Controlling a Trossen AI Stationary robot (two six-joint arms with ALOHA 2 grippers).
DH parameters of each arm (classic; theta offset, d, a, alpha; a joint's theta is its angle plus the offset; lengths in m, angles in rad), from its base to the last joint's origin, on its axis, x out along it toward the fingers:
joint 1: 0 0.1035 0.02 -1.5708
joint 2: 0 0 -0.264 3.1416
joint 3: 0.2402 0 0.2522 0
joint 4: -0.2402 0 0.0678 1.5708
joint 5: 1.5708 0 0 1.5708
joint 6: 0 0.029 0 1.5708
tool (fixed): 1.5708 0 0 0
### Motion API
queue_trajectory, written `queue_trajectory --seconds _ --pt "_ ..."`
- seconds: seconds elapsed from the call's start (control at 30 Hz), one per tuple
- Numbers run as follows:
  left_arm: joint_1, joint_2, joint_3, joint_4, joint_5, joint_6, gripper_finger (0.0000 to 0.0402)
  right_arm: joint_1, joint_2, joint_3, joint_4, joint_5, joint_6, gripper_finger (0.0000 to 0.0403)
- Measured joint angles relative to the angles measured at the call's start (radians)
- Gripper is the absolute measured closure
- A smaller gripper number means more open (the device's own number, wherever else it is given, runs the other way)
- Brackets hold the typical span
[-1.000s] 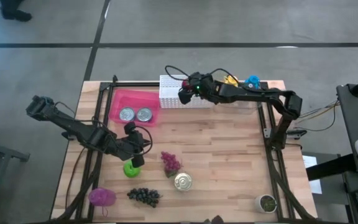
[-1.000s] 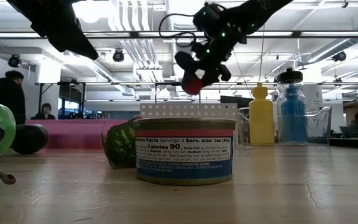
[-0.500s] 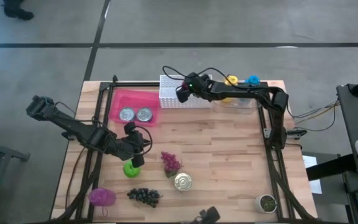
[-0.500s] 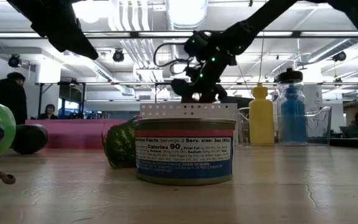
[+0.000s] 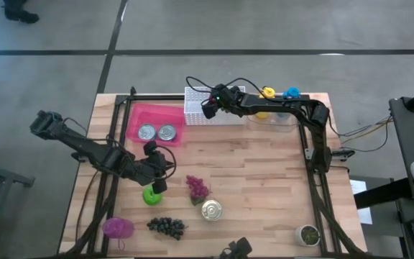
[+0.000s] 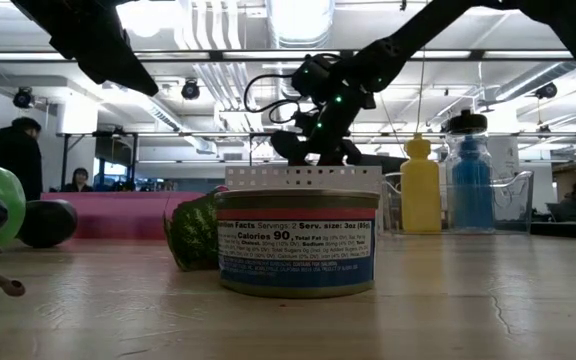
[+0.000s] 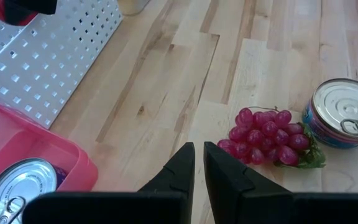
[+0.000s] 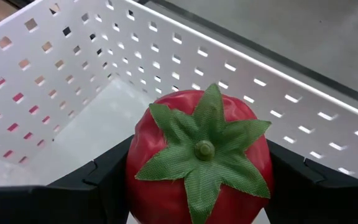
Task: Pick & Place Food Item
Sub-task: Put the red tomato into the white bin, then put the blue pink tuna can into the pink bin
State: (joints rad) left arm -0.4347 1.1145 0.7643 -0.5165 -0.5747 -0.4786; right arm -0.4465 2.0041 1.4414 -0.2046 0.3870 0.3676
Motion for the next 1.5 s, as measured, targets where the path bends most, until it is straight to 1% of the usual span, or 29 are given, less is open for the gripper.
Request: queue_trajectory --seconds 0.17,0.5,1.2,1.3,1.4,1.5 --pt "0.0 0.0 0.0 0.0 0.0 0.0 0.0363 0.0 0.0 0.006 -0.017 0.0 0.0 0.0128" --pt "0.0 0.0 0.0 0.0 0.0 -0.001 0.0363 0.001 -0.004 0.006 -0.025 -0.005 0.0 0.0126" --pt "0.0 0.0 0.0 0.0 0.0 -0.003 0.0363 0.0 -0.008 0.007 -0.028 -0.027 -0.005 0.0046" --pt "0.0 0.0 0.0 0.0 0.0 -0.003 0.0363 0.002 -0.035 0.006 -0.064 -0.054 -0.028 0.0044" --pt "0.0 0.0 0.0 0.0 0.0 -0.003 0.0363 0.004 -0.09 0.006 -0.114 -0.086 -0.03 0.0046" --pt "0.0 0.0 0.0 0.0 0.0 -0.003 0.0363 0.022 -0.159 0.006 -0.157 -0.078 -0.031 0.0046"
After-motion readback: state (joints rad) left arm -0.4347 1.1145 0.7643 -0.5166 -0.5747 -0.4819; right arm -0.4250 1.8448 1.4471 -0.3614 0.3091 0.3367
